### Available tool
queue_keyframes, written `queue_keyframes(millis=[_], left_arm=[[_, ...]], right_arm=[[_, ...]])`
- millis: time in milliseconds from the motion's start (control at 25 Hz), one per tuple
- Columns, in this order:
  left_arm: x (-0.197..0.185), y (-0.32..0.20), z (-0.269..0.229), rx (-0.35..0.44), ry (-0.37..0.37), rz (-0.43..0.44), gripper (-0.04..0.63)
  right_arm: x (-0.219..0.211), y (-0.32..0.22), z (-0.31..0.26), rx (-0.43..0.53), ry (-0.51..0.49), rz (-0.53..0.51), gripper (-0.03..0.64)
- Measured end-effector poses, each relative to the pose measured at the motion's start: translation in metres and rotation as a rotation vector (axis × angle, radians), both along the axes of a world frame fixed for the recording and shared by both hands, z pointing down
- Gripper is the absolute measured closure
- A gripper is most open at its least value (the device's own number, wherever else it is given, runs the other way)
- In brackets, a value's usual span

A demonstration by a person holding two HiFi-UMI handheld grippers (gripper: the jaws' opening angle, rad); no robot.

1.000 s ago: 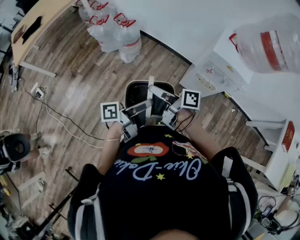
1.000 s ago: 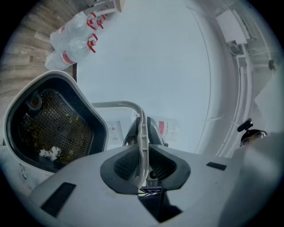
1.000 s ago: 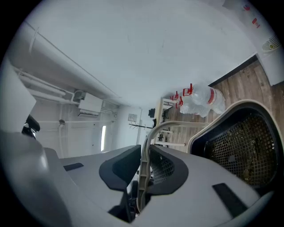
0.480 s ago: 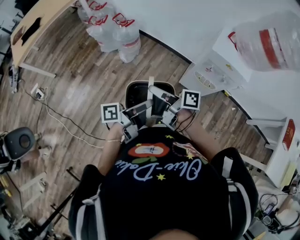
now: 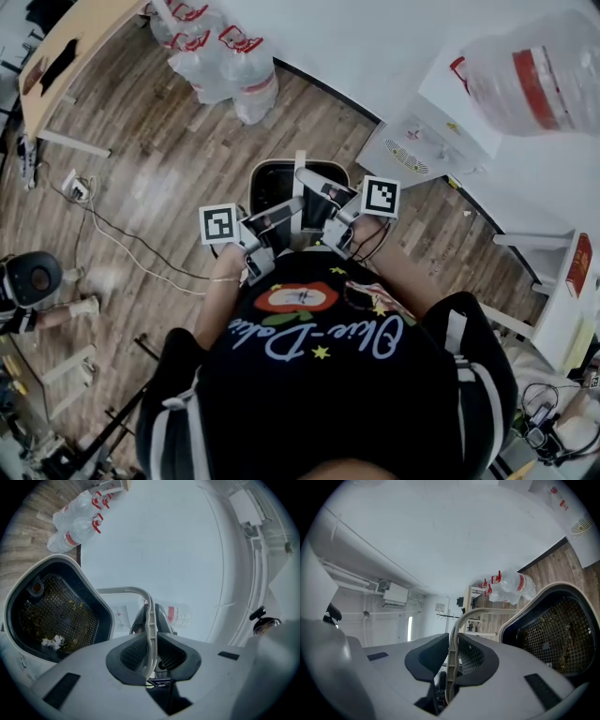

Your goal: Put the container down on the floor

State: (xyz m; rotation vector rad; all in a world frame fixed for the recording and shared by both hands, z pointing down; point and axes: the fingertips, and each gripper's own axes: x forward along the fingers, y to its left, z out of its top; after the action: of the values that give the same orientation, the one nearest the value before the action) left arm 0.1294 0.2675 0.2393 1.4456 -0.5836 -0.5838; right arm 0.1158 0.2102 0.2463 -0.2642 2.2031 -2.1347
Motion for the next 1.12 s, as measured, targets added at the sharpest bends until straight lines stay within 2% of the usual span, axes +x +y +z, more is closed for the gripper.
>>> queue_keyframes(millis=[480, 1120], left_arm=[[0.046, -0.032, 0.01, -0.007, -0.031, -0.004, 0.548], [0.052, -0.041, 0.0, 0.038, -0.031, -0.047, 0.548]], right_arm=[[0.047, -0.032, 0.011, -0.025, -0.012, -0.013, 0.563], [0.051, -0.04, 0.002, -0.012, -0.019, -0.048, 0.563]])
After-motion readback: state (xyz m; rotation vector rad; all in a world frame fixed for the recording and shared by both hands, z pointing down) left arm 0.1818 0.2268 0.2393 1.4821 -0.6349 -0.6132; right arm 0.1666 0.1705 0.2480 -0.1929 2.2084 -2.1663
